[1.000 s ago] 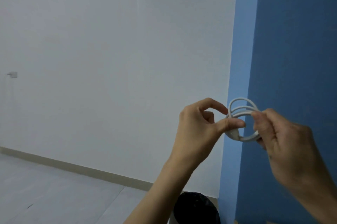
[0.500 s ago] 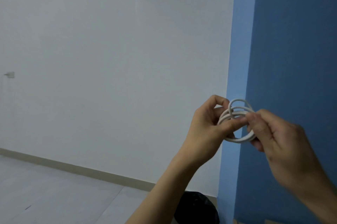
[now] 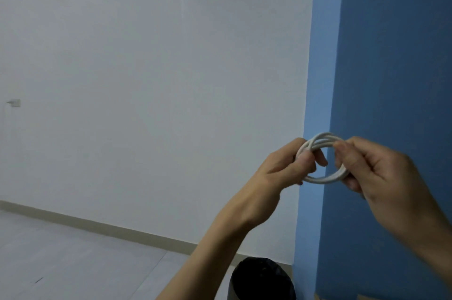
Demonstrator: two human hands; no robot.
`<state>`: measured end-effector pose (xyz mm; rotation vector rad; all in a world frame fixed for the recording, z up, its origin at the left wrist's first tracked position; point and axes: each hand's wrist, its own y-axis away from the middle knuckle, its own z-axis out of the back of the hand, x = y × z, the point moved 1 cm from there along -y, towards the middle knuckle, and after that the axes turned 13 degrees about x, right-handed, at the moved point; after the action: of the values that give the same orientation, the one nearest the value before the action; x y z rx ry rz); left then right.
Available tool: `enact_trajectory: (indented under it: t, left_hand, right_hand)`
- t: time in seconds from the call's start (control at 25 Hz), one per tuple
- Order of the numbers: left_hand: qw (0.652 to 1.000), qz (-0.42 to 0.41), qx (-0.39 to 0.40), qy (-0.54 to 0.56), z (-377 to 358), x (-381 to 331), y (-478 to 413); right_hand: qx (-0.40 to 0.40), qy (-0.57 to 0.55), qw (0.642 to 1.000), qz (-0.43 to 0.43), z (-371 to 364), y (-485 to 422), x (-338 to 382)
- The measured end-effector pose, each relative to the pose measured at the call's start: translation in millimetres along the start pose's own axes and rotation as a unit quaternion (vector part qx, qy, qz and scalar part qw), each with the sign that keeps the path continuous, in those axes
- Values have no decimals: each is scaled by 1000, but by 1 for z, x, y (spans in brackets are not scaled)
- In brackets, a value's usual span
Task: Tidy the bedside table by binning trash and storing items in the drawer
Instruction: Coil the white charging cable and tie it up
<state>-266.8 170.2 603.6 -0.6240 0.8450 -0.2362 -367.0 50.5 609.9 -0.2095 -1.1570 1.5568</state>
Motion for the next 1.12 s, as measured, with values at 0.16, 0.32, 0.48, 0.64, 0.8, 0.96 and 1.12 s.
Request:
enact_trajectory:
  t: [0.16,0.32,0.48,0.64,0.8,0.96,1.12]
  left_hand:
    - [985,22,-27,-168,11,12,11]
    - [942,19,-99,-321,8,14,20]
    - [998,38,11,-57,13,0,17]
    - [998,50,35,25,4,-12,4]
    - [993,25,-37,-108,-7,-10,-5]
    - [988,14,-64,-138,-5,-8,-5]
    - [989,10,-76,-130,-7,-7,-7]
  right_hand:
    - [10,7,1000,1,14,-1,-2]
    - [33,46,998,9,18,2,-4]
    - [41,91,994,34,14,2,-2]
    - [65,142,986,65,7,-1,3]
    - [77,182,976,88,11,0,1]
    - [108,185,974,78,26,5,2]
    - [122,257,955,89,41,-2,3]
